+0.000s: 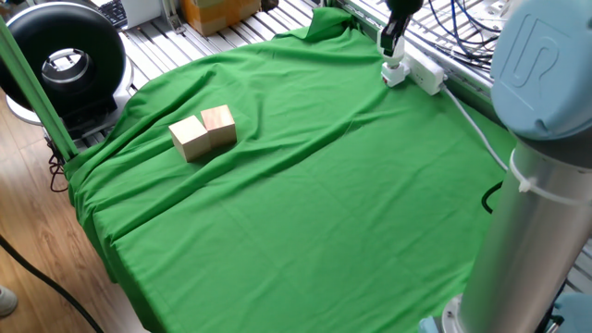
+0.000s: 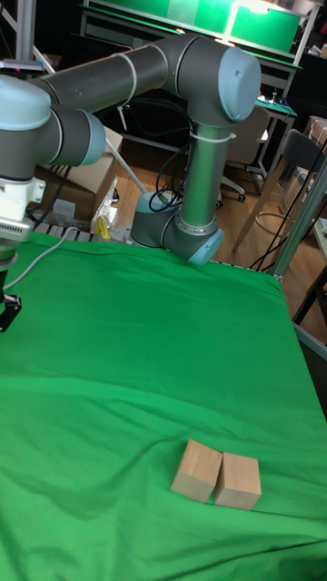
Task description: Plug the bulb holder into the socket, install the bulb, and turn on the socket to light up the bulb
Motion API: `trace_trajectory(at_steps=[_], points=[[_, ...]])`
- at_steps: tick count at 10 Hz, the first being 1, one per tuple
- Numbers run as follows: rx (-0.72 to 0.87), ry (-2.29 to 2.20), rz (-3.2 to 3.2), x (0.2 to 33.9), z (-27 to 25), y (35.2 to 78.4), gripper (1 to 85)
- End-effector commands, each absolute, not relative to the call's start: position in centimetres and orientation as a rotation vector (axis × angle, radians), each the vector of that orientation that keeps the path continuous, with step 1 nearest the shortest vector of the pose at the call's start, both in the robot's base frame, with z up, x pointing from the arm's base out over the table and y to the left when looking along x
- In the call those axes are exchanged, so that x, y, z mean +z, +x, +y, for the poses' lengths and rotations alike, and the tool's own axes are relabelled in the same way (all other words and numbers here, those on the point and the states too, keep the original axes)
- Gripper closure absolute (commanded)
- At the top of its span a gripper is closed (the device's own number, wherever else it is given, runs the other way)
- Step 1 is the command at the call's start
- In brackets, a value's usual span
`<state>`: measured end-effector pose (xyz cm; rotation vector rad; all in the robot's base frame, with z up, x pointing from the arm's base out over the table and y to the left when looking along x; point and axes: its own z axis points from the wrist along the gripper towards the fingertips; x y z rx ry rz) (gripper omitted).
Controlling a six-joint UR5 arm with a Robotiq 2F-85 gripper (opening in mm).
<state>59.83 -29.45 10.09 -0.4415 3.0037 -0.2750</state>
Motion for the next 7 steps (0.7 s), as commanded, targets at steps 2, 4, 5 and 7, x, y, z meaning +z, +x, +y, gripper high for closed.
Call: trace_trajectory(at_steps=[2,4,5,7], points=[[-0.285,-0.346,3.0,9.91,-29.62,60.45,81.0],[-0.296,-0.33,3.006,9.98,-29.6,60.42,82.0],[-0.313,-0.317,3.007,10.15,-29.57,60.5,83.0],[-0.366,-0.352,3.005,10.54,-29.96,60.66,84.7]])
